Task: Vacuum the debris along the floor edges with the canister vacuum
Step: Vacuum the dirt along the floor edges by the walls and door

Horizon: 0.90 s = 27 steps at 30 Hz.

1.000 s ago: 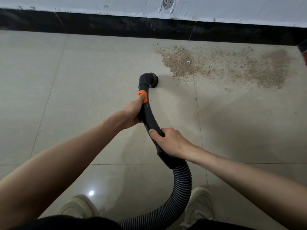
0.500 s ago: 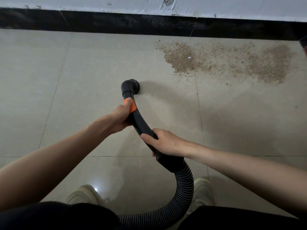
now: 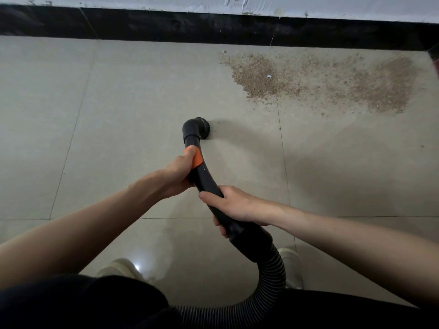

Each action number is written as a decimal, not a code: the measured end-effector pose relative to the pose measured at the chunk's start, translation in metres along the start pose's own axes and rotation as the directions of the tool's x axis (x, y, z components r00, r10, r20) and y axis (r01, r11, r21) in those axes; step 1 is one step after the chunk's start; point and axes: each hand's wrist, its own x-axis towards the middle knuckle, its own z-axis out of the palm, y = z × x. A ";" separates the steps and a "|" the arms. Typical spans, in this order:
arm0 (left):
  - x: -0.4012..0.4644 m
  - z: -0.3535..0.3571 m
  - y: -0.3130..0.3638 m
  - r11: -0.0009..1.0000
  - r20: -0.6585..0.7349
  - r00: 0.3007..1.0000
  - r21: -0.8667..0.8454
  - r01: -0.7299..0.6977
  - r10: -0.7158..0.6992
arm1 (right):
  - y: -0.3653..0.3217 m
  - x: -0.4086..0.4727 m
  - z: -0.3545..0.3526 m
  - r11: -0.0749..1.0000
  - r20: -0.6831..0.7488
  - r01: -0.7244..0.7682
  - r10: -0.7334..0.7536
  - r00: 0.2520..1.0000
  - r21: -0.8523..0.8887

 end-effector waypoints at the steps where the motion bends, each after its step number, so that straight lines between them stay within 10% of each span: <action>1: 0.002 0.003 0.002 1.000 0.007 1.000 0.010 -0.001 0.001 | 0.000 -0.001 -0.001 1.000 -0.023 -0.002 0.002 1.000 0.006; 27: 0.027 0.041 0.003 0.989 0.223 0.973 0.145 0.034 -0.066 | 0.027 -0.013 -0.014 0.999 -0.197 0.006 0.004 0.980 0.046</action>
